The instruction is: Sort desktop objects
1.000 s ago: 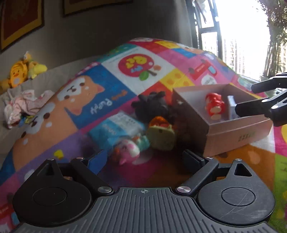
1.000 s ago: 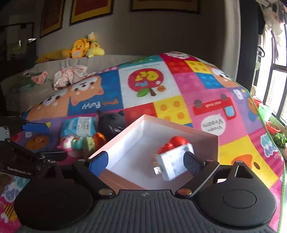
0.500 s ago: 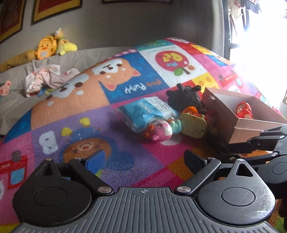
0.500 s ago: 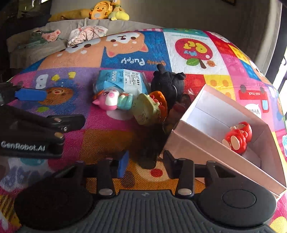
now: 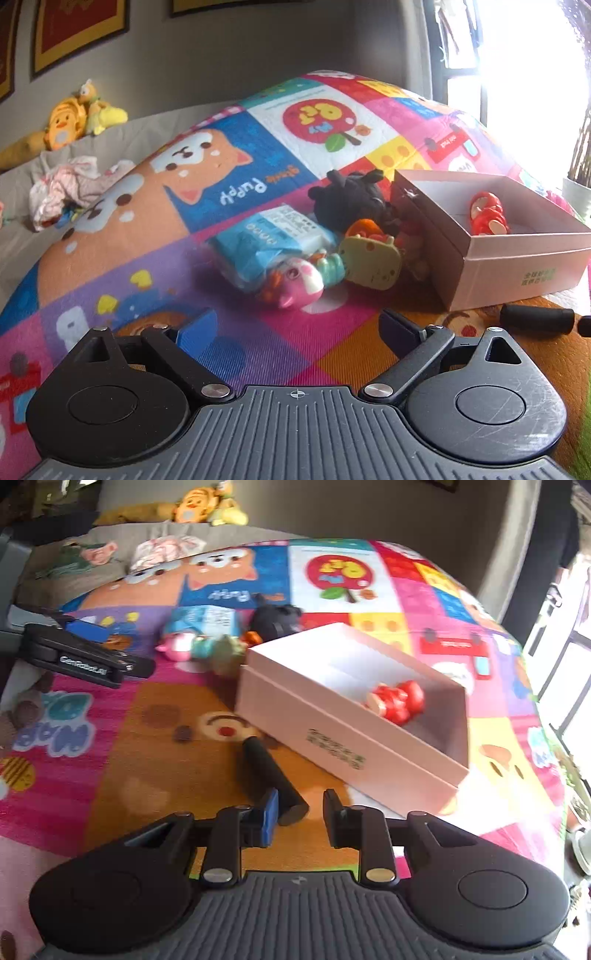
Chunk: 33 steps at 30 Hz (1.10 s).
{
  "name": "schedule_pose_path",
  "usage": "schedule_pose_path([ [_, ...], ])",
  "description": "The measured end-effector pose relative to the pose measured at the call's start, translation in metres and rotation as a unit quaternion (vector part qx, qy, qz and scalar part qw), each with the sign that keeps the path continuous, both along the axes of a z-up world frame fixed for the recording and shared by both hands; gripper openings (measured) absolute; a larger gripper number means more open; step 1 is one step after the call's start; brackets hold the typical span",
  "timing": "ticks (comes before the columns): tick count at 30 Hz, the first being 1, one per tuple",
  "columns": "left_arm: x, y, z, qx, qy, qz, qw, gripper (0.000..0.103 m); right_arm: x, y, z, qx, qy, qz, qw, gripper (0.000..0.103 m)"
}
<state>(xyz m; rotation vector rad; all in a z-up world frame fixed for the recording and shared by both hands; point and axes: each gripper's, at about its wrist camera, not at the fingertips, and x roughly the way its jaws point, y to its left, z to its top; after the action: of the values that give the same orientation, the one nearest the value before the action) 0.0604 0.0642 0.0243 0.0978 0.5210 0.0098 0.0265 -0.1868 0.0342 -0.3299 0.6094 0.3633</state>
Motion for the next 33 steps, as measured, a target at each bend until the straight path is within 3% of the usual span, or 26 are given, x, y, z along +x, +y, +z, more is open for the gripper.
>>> schedule_pose_path([
  [3, 0.026, -0.009, -0.001, 0.03, 0.0, -0.004, 0.9995, 0.098, 0.0, -0.026, 0.0, 0.065, 0.012, -0.033, 0.997, 0.063],
  [5, 0.045, -0.013, -0.004, 0.052, 0.009, -0.004, 0.9986, 0.097, -0.003, -0.035, -0.004, 0.086, 0.013, -0.042, 0.995, 0.07],
  [6, 0.054, -0.014, -0.006, 0.058, 0.016, -0.005, 0.9982, 0.09, -0.005, -0.038, -0.007, 0.095, 0.014, -0.045, 0.994, 0.075],
  [8, 0.067, -0.015, -0.009, 0.064, 0.034, -0.006, 0.9973, 0.079, -0.005, -0.042, -0.013, 0.107, 0.02, -0.053, 0.993, 0.079],
  [10, 0.073, -0.016, -0.012, 0.069, 0.042, -0.007, 0.9967, 0.076, -0.004, -0.046, -0.014, 0.119, 0.026, -0.06, 0.991, 0.079],
  [12, 0.069, -0.018, -0.014, 0.083, 0.041, -0.009, 0.9957, 0.065, -0.002, -0.05, -0.014, 0.137, 0.027, -0.068, 0.988, 0.089],
  [17, 0.04, -0.027, -0.01, 0.083, 0.038, -0.029, 0.9954, 0.063, -0.001, -0.054, -0.015, 0.15, 0.033, -0.069, 0.986, 0.091],
  [21, -0.003, -0.047, -0.003, 0.049, 0.036, -0.086, 0.9944, 0.063, -0.002, -0.052, -0.014, 0.149, 0.029, -0.069, 0.986, 0.096],
  [26, -0.055, -0.074, -0.003, 0.034, 0.037, -0.176, 0.9832, 0.068, -0.003, -0.049, -0.014, 0.139, 0.026, -0.071, 0.987, 0.099],
  [29, -0.069, -0.077, -0.004, 0.036, 0.037, -0.178, 0.9827, 0.082, -0.003, -0.047, -0.014, 0.133, 0.025, -0.072, 0.988, 0.102],
  [33, -0.07, -0.068, -0.009, 0.046, 0.041, -0.148, 0.9871, 0.091, -0.001, -0.043, -0.015, 0.12, 0.028, -0.072, 0.99, 0.103],
])
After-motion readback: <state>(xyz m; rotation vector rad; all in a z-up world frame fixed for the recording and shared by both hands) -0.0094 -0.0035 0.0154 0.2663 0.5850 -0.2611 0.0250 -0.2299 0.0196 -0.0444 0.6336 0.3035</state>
